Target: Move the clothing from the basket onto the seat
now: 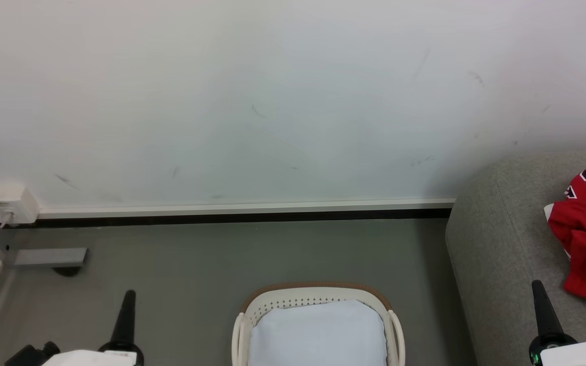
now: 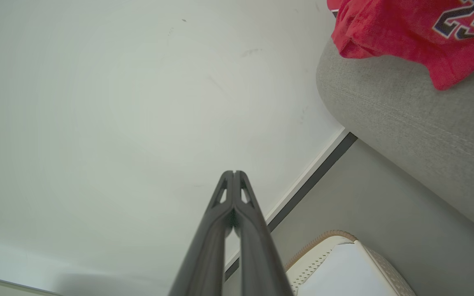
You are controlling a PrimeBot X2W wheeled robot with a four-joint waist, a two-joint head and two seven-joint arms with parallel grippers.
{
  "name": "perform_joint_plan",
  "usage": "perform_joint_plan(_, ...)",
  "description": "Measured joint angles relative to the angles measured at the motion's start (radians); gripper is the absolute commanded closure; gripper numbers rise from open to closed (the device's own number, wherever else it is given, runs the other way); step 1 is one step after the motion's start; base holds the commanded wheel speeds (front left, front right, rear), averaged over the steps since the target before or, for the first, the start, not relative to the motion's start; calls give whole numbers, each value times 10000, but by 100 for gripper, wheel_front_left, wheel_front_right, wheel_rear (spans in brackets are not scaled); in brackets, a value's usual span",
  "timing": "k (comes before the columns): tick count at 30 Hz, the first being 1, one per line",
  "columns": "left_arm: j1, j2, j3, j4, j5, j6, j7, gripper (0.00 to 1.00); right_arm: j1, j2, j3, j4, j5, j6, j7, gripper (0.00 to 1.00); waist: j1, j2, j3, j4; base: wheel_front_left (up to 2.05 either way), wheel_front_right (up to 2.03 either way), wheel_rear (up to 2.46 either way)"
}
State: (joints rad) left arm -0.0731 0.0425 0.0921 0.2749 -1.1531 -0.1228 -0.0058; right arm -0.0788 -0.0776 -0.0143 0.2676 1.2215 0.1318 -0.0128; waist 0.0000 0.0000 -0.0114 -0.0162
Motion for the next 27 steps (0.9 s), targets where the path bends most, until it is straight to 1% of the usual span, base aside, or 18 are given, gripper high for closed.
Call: perform_joint_plan(27,-207,15,125,-176,-2406,0,635,100,-190,105,-474,-79,2111,0,637,100,0,0,53,76,0,0,0)
